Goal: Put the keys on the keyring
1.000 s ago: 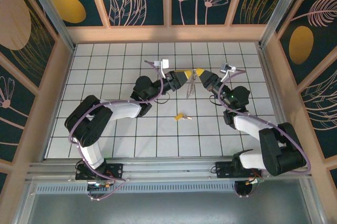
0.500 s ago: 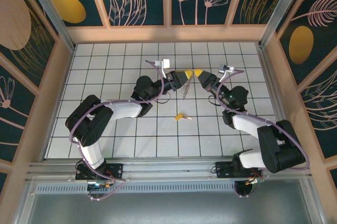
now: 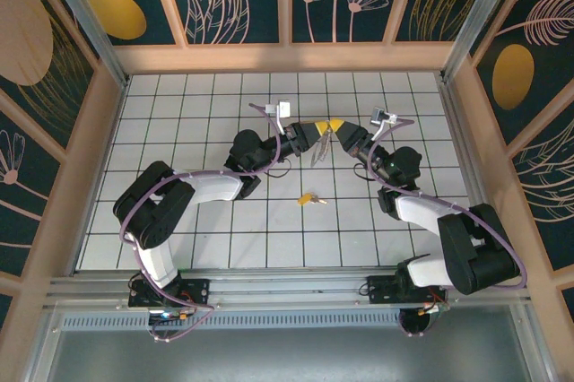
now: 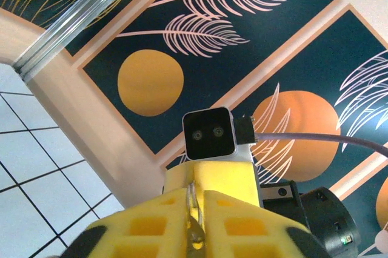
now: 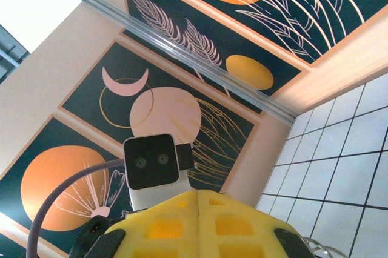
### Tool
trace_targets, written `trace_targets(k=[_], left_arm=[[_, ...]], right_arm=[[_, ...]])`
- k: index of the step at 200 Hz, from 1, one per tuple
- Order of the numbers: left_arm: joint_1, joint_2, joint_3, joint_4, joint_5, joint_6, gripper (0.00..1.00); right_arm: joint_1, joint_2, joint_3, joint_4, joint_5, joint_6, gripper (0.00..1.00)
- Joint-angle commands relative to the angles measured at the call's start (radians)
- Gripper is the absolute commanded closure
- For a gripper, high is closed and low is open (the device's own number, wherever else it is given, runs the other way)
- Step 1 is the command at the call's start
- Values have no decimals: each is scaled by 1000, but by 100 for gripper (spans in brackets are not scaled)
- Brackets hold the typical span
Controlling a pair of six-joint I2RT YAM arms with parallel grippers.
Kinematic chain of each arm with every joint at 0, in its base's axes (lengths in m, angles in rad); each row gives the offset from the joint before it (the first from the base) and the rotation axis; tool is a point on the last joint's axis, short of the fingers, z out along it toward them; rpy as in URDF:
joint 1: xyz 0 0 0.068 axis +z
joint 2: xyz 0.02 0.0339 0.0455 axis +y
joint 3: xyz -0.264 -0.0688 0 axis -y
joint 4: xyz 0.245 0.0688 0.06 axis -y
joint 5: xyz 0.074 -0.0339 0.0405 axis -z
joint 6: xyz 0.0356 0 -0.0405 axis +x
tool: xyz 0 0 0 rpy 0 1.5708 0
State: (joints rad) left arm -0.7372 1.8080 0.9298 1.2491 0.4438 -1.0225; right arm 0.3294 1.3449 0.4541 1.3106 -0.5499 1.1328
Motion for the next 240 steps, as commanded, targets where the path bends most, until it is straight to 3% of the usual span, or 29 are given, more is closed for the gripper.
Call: trace_targets(k=[1,15,24,27,38,64,147,240], left_arm=[[-9,9,29,45,22,5,92],[-10,9,29,46,19,4,100],[-9,7,30,44,17,6,100],[-10,7,30,42,17,6,100],[-9,-1,32,30,16,15,100],[-9,-28,37,-37,22,58,100],[-9,-57,159,-292,167,212,100],[-10,-59,167,-294,213,215,100]], right_arm=[[8,8,40,65,-13,1,100],[7,2,45,58,-29,-8,100],[2,-8,44,41,-33,-15,100],[-2,-18,42,30,-32,-21,91],[-16,-55,26,-11,-19,-40,74],[-56,-159,-27,-111,1,-90,63],[-78,-260,-92,-190,-57,-167,65],[-78,-237,-77,-154,-99,-169,72]])
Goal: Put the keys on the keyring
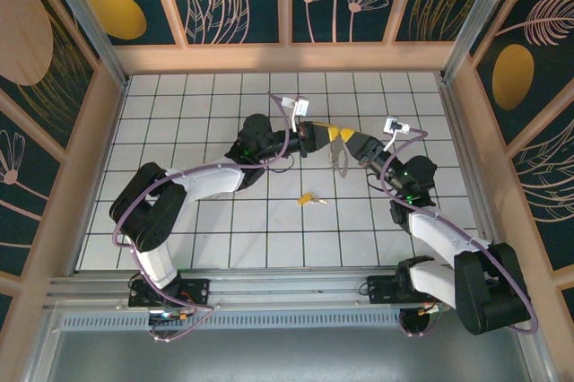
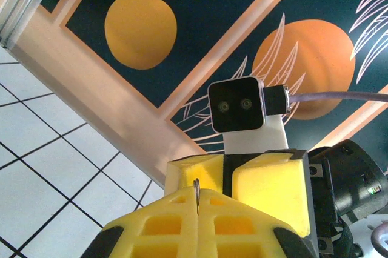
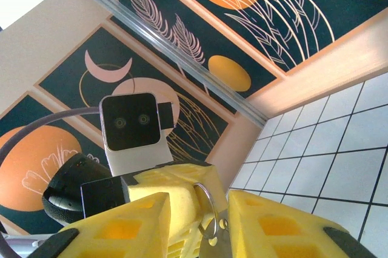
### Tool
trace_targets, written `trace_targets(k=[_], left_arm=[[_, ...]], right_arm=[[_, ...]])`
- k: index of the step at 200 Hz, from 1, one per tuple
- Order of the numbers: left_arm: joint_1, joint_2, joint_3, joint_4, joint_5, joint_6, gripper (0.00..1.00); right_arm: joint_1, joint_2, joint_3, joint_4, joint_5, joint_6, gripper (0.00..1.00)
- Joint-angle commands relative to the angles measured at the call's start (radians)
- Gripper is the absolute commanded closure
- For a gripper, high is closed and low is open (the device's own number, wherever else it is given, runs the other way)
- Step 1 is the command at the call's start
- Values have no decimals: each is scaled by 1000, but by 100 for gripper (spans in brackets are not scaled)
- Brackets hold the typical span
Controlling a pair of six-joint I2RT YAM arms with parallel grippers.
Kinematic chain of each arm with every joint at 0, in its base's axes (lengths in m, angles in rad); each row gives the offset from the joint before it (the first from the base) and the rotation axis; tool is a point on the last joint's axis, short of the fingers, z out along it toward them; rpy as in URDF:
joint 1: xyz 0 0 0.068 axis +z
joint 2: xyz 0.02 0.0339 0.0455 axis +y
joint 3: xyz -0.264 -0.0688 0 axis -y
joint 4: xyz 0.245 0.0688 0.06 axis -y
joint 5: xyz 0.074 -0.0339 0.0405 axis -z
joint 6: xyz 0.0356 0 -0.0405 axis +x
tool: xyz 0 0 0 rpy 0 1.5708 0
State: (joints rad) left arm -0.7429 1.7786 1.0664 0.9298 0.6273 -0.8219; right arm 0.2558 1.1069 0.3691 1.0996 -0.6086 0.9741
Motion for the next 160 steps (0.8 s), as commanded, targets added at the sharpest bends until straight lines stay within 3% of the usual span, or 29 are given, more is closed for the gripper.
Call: trace_targets(k=[1,25,54,88,103,114,131,160], left_arm=[[-3,-30,30,25,29,14,100],[-3,-21,33,38,32,3,100],[-4,-15,33,46,31,-5,100],[-4,-15,25,68,7,-38,100],[-4,-30,-5,97,-53,-69,70],[-3,-44,-37,127,-111,-99,57],[-4,-50,-77,198,-164,-152,47],[-3,-50,-121,264,-212,-200,46]], right_arm=[[-5,1,8,57,-43,-11,72],[-5,13,13,74,-61,-6,79],[-6,13,11,85,-74,-8,100],[-5,9,8,93,-53,-1,100],[-6,7,7,97,-27,11,100],[-5,8,5,107,-8,24,100],[0,11,5,124,11,37,100],[13,15,8,131,36,41,100]])
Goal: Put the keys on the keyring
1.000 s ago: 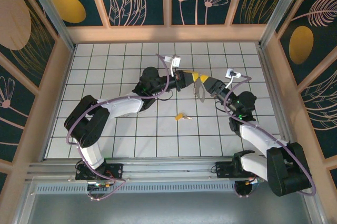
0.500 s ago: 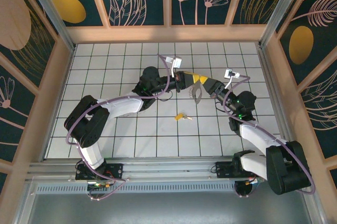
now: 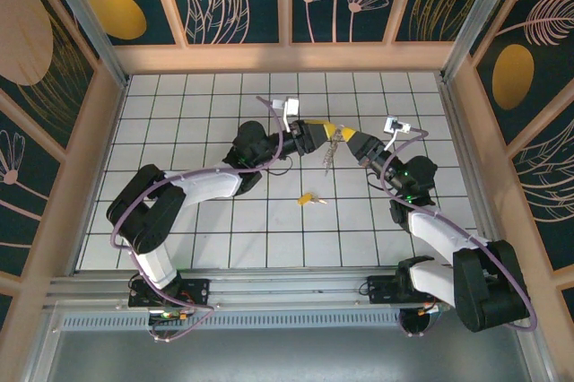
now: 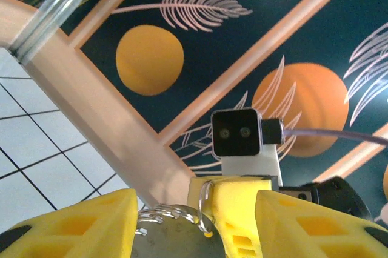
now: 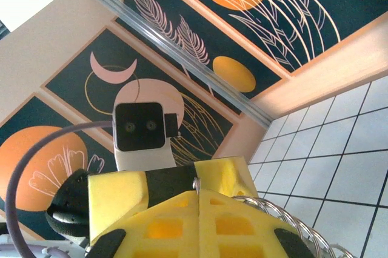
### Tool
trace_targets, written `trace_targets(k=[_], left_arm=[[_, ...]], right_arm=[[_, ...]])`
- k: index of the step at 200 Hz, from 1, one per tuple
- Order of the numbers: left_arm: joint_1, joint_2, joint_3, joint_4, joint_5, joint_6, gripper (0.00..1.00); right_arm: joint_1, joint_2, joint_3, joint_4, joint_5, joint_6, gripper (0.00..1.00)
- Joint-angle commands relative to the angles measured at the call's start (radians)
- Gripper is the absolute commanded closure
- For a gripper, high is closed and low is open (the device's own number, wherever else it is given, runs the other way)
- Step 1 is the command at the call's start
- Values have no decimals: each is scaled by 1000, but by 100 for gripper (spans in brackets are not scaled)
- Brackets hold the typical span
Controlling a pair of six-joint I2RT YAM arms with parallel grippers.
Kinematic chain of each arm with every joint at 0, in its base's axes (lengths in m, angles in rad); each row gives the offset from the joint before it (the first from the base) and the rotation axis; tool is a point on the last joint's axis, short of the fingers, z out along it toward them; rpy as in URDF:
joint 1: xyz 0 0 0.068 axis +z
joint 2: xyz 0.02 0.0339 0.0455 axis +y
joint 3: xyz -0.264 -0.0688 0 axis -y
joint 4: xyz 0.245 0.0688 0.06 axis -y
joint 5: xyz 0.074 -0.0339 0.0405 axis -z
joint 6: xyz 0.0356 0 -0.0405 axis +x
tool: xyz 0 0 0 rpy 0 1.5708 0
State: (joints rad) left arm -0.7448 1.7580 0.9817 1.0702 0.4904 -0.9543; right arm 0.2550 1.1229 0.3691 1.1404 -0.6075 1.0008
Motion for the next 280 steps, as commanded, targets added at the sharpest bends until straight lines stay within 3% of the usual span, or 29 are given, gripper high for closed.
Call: trace_targets(k=[1,100,280], left_arm=[[-2,-29,-37,124,-76,-68,46],[-3,28,-32,211,-31,-129,59],[-24,76,-25,260,-29,-158,71]], right_arm=[[14,-1,8,90,35,14,100],[59,57,43,131,67,22,100],[81,107,60,185,104,47,100]])
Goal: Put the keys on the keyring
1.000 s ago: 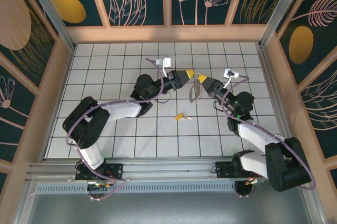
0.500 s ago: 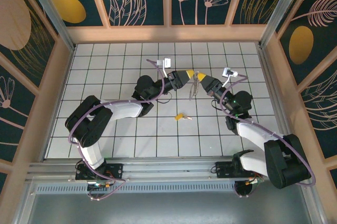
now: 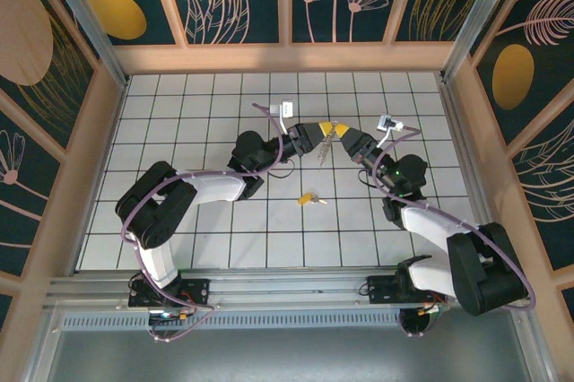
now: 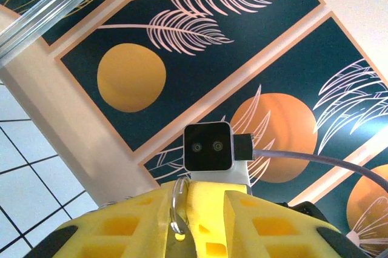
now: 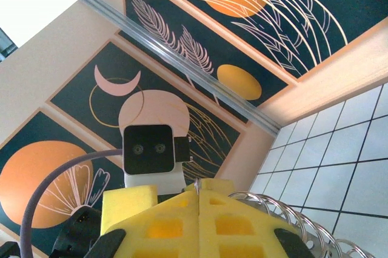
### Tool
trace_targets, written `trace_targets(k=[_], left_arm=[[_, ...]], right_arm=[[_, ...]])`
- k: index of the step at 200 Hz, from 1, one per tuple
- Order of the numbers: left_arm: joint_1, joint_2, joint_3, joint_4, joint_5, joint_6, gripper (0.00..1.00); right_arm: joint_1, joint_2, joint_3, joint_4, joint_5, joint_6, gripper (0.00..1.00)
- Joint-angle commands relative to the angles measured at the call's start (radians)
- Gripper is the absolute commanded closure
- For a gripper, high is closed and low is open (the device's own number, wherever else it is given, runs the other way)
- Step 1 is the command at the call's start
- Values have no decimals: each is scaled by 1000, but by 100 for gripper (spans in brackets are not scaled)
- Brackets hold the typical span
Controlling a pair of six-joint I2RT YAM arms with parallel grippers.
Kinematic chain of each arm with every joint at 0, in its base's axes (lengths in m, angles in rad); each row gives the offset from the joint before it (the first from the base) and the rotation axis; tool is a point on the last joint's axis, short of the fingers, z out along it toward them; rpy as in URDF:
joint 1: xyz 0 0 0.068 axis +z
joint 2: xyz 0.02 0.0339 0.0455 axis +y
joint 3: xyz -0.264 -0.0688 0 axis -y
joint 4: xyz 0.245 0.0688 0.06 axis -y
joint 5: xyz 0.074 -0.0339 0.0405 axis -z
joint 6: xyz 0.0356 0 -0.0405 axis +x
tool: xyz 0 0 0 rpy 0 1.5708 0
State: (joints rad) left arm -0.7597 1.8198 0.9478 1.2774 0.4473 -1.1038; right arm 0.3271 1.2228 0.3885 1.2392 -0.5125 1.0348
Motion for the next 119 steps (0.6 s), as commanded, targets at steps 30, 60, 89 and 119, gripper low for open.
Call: trace_targets(k=[30,60,89,119], left_arm=[[-9,19,14,56,17,-11,74],[-9,21,13,59,18,-12,81],[-8,19,15,56,17,-6,96],[-8,-2,19,-5,21,44,100]], right_arm=[[12,14,43,89,11,14,100],[16,20,46,90,5,13,100],[16,20,48,81,-16,6,100],[-14,-17,37,27,-29,-14,76]])
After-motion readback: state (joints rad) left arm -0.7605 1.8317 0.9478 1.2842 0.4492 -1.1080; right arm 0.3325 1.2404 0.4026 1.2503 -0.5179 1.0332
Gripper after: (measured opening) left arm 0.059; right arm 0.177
